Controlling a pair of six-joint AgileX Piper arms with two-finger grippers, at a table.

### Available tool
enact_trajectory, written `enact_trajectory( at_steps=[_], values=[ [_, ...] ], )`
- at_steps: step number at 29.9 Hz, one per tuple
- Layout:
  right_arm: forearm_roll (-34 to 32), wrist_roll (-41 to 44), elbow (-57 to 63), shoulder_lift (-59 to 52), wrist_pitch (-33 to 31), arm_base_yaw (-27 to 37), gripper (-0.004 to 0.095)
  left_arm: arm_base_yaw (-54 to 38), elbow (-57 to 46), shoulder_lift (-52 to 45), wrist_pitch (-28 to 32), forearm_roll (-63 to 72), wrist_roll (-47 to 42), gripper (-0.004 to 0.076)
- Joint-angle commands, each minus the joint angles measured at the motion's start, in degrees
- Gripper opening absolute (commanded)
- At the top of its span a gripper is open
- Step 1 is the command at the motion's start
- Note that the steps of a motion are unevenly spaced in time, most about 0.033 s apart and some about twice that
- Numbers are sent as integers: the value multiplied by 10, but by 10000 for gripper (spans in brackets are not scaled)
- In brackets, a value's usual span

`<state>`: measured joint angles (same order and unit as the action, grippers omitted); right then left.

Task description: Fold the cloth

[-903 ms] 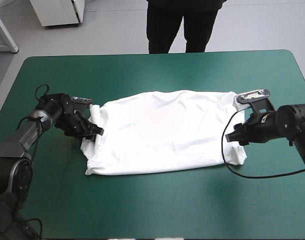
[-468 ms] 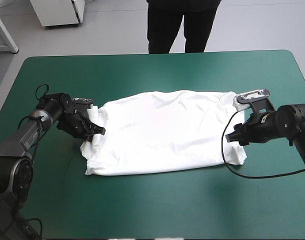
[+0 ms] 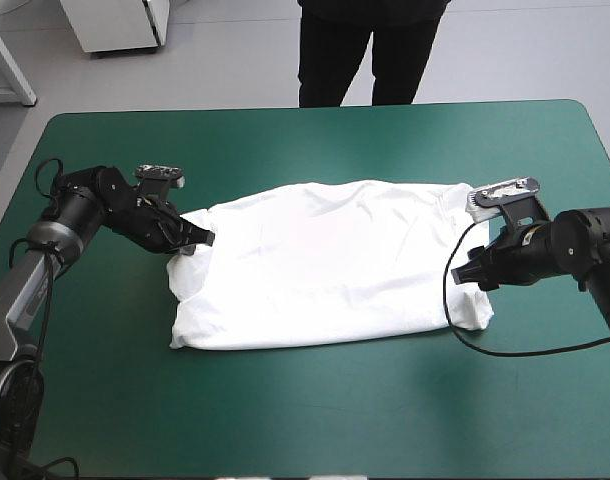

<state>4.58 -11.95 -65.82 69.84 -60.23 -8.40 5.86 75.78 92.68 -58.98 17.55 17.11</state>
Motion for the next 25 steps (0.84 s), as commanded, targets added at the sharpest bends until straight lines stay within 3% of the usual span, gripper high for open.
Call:
enact_trajectory(
  at_steps=[1, 10, 17, 21, 25],
  values=[
    [1, 1, -19, -9, 17, -1, 577, 27, 18, -14, 16, 18, 1, -22],
    [-1, 0, -19, -8, 16, -1, 577, 84, 18, 71, 48, 30, -1, -22],
    [-42, 23, -19, -8, 19, -1, 577, 89, 18, 107, 65, 38, 2, -22],
    [-67, 42, -19, 0, 21, -1, 577, 89, 33, 101, 21, 42, 15, 6],
    [-73, 45, -23, 12, 32, -1, 577, 89, 63, 79, -49, 40, 15, 132]
  ],
)
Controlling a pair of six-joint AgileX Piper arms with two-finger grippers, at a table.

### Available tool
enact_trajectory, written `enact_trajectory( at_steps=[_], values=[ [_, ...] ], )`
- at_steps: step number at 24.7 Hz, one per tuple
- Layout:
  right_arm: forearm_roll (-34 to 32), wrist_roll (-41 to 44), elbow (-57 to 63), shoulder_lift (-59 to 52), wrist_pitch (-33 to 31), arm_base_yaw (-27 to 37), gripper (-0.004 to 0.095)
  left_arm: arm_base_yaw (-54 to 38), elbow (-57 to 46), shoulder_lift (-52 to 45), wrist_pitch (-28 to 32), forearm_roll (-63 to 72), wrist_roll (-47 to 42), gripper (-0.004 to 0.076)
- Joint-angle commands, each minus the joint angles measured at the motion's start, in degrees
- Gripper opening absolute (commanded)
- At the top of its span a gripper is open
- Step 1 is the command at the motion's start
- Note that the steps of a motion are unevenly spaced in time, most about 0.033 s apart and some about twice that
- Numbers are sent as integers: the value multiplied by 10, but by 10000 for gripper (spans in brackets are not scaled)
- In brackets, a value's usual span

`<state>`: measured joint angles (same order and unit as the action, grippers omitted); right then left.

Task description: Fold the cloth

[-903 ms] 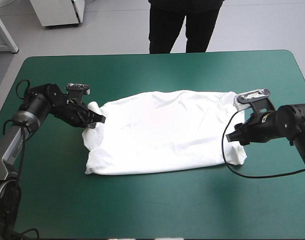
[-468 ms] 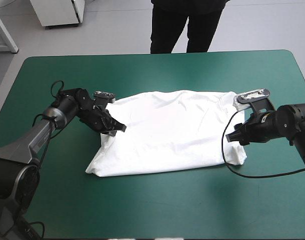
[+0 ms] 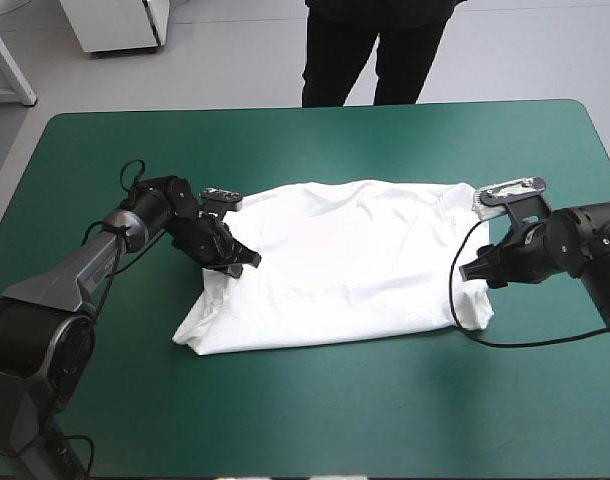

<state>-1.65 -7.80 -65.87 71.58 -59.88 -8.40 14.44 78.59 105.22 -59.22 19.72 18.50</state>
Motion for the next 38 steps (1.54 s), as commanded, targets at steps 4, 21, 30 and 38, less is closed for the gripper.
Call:
enact_trajectory(
  at_steps=[4, 21, 30, 38],
  values=[
    [-14, 3, -38, 10, 30, -1, 577, 3, 62, -93, -58, 16, 1, 238],
    [-79, 46, -171, 190, 47, 14, 577, 3, 111, -191, -112, 6, -2, 254],
    [37, -5, -228, 309, 63, 91, 577, 3, 129, -227, -110, -10, -8, 254],
    [67, -7, -229, 382, 67, 92, 576, 3, 133, -242, -119, -8, -8, 254]
  ],
)
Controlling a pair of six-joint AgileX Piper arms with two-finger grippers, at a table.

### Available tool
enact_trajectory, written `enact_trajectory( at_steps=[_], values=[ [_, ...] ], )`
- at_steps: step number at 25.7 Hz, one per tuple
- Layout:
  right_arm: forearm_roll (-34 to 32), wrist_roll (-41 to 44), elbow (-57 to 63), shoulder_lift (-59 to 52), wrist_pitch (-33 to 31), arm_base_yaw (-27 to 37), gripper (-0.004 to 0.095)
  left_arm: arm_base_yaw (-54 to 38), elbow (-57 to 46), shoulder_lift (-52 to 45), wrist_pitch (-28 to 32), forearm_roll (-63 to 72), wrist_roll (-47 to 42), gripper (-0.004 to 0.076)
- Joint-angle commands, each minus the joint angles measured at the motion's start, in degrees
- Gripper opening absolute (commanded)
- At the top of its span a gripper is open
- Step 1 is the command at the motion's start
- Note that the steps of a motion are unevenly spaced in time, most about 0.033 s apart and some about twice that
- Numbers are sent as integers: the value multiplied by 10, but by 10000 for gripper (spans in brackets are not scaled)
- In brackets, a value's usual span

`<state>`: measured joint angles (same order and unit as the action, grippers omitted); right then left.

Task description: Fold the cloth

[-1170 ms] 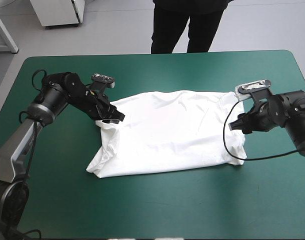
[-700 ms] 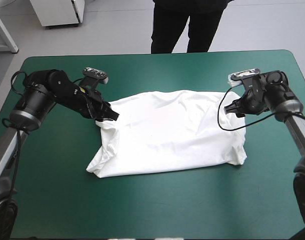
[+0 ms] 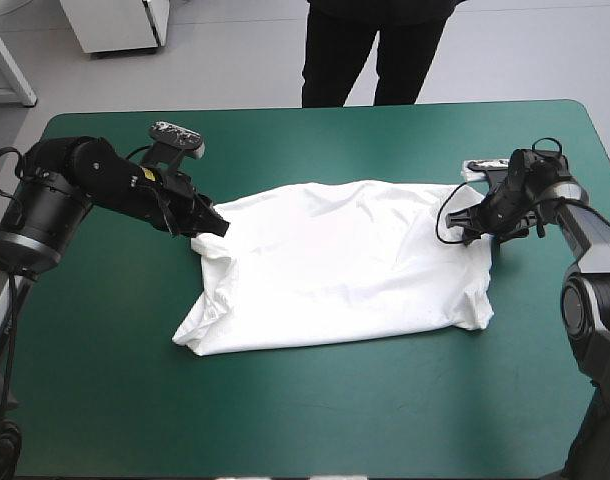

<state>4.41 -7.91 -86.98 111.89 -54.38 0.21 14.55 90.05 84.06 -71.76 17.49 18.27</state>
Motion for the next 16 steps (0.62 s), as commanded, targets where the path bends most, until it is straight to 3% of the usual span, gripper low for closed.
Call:
enact_trajectory(
  at_steps=[1, 2, 4, 7, 16],
  values=[
    [10, -6, -18, -16, 12, 5, 544, 2, 18, -35, 6, 14, -5, 254],
    [15, -6, -18, -15, 12, 5, 498, 2, 18, -37, 6, 14, -5, 253],
    [18, -6, -18, -16, 10, 5, 246, 2, 18, -43, 6, 13, -5, 253],
    [37, -26, -18, -16, -9, 5, 10, 2, 18, -46, 2, 13, -7, 253],
    [82, -32, -66, -39, -73, -9, -13, 2, 18, -65, 0, 13, -10, 253]
  ],
)
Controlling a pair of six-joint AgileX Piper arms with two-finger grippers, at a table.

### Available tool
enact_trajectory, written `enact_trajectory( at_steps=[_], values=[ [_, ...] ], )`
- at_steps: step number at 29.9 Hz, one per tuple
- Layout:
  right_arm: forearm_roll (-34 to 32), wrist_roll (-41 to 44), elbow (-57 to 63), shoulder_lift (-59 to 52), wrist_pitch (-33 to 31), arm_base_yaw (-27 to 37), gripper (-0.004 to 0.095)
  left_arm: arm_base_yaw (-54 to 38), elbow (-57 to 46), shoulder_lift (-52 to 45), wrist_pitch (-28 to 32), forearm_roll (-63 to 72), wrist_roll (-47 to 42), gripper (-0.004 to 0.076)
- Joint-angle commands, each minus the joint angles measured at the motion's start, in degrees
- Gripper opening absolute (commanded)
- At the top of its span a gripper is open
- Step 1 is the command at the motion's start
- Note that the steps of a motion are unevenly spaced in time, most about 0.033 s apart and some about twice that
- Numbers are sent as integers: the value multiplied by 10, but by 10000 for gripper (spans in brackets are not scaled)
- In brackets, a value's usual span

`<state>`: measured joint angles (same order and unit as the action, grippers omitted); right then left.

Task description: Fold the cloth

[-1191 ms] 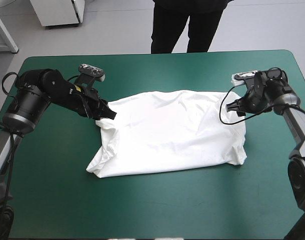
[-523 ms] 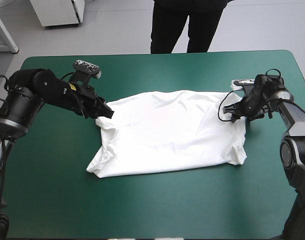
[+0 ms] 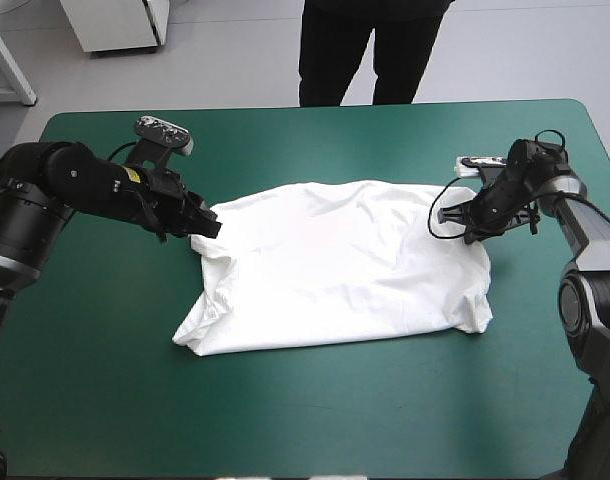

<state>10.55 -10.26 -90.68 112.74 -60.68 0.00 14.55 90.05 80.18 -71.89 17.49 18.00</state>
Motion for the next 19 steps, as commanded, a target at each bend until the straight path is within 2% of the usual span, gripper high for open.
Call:
enact_trajectory(
  at_steps=[1, 10, 13, 19],
  values=[
    [25, -13, -30, -53, -3, -11, -13, 2, 18, -28, 1, 13, -7, 253],
    [19, -17, -34, -71, -6, -68, -12, 2, 18, -43, -2, 14, -9, 253],
    [-2, -17, -34, -70, 7, -86, -12, 2, 18, -48, -2, 14, -9, 249],
    [-6, -17, -31, -50, 1, -90, -12, 2, 18, -53, -7, 14, -9, 249]
  ],
)
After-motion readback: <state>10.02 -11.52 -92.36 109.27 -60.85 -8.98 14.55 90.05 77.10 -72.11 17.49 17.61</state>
